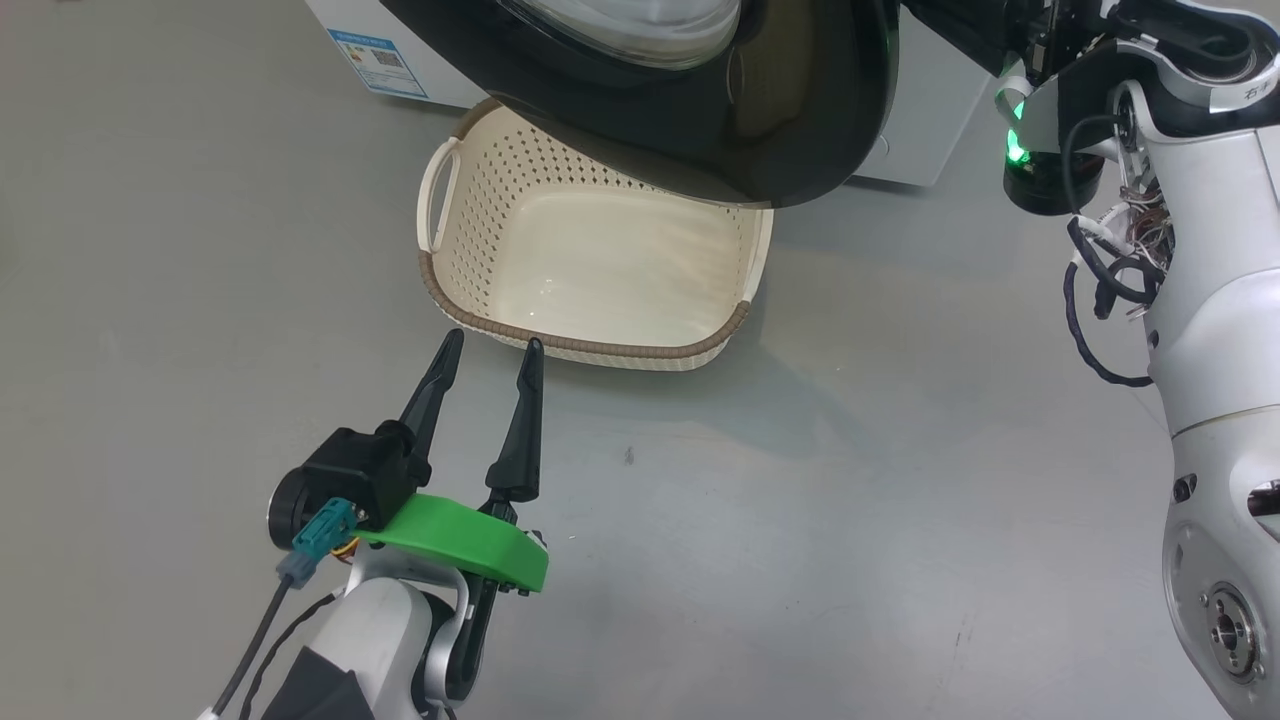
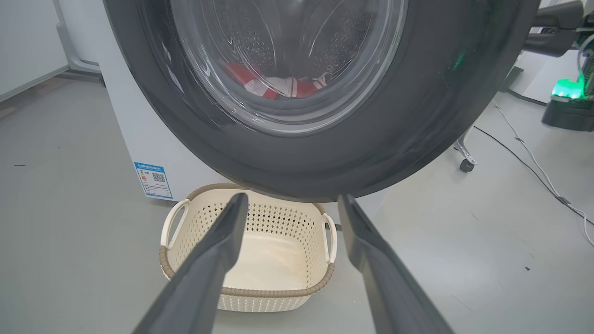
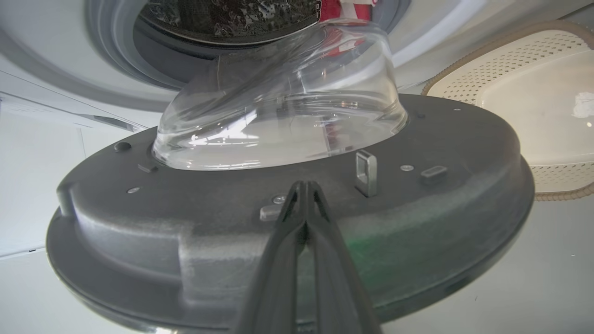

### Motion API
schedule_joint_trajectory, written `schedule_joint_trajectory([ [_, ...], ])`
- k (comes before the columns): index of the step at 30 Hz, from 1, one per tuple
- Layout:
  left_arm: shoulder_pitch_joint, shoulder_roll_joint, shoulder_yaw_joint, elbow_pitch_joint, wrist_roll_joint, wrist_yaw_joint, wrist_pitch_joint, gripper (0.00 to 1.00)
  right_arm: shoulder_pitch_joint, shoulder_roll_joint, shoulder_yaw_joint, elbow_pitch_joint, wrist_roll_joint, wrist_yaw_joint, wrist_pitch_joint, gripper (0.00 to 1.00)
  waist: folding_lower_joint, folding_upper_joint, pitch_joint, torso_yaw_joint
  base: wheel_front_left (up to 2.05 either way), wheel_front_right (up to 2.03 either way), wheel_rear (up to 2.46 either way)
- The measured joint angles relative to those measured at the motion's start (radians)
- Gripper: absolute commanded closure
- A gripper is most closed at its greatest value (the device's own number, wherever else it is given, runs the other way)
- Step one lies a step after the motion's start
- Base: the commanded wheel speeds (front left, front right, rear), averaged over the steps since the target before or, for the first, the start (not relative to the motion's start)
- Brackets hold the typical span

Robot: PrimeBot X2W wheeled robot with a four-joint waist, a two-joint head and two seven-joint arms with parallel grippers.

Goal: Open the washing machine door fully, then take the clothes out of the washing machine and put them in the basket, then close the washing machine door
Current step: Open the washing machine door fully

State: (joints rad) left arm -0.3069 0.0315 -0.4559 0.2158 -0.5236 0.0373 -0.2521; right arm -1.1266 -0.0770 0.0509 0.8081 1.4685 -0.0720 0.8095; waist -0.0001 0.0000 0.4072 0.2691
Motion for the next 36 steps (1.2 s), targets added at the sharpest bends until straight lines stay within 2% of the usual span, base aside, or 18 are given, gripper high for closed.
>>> schedule_joint_trajectory([
  [4,0.000,0.000,0.001,0.000,0.000,0.000,0.000,0.00,0.004,0.000,0.002,-0.017,-0.027,0.022,-0.047,1.00,0.0000,0.0000,-0.002,-0.001,0.00,0.00,0.00],
  [9,0.002,0.000,0.008,0.002,0.000,0.000,0.000,0.00,0.027,-0.023,0.032,-0.033,-0.100,0.093,-0.114,1.00,0.0000,0.0000,-0.016,-0.005,0.00,0.00,0.00],
  [13,0.006,0.000,0.023,0.004,0.000,0.000,0.000,0.00,0.066,-0.061,0.076,-0.052,-0.185,0.167,-0.176,1.00,0.0000,0.0000,-0.037,-0.012,0.00,0.00,0.00],
  [15,0.009,0.000,0.033,0.006,0.001,0.000,0.000,0.00,0.084,-0.074,0.101,-0.064,-0.230,0.185,-0.212,1.00,0.0000,0.0000,-0.049,-0.017,0.00,0.00,0.00],
  [24,0.026,0.001,0.093,0.010,0.016,0.001,0.000,0.00,0.201,-0.161,0.264,-0.168,-0.490,0.202,-0.415,1.00,0.0000,0.0000,-0.117,-0.055,0.00,0.00,0.00],
  [36,0.072,0.001,0.175,0.011,0.052,0.002,0.000,0.00,0.398,-0.214,0.422,-0.319,-0.692,0.202,-0.691,1.00,0.0000,0.0000,-0.195,-0.133,0.00,0.00,0.00],
])
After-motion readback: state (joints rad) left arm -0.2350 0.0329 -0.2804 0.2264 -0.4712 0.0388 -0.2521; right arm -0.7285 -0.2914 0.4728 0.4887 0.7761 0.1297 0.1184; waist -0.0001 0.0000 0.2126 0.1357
